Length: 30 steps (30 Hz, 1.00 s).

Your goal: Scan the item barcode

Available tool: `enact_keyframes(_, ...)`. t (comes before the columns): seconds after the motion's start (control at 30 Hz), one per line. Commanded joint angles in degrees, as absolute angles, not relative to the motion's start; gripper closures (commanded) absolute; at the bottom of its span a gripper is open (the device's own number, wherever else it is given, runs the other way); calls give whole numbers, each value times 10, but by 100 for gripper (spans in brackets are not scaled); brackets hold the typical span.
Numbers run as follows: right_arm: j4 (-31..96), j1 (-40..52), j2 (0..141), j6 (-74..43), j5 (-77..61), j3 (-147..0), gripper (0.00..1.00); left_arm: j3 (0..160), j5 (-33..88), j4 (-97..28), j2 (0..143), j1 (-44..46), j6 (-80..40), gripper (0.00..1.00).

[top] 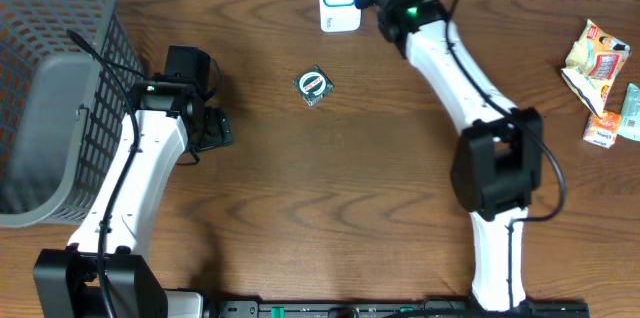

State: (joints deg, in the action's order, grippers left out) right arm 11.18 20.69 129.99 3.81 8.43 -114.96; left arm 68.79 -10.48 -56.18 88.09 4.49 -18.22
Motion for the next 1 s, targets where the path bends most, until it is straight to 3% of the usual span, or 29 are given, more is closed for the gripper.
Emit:
enact_keyframes(0.0, 81, 232, 1334, 230, 171, -1173, 91, 686, -110, -563, 881, 43, -190, 2)
enact_keyframes(0.07, 48, 248, 1367, 330, 201, -1173, 90, 686, -110, -563, 881, 43, -190, 2)
enact_keyframes(0.3, -23, 285, 1428, 473, 311, -1173, 96, 686, -110, -563, 881, 43, -190, 2)
enact_keyframes(0.63, -19, 285, 1418, 461, 338, -1173, 95, 686, -110, -563, 881, 43, -190, 2)
enact_keyframes(0.97, 91, 236, 1332, 303, 416, -1173, 95, 686, -110, -563, 881, 43, -190, 2)
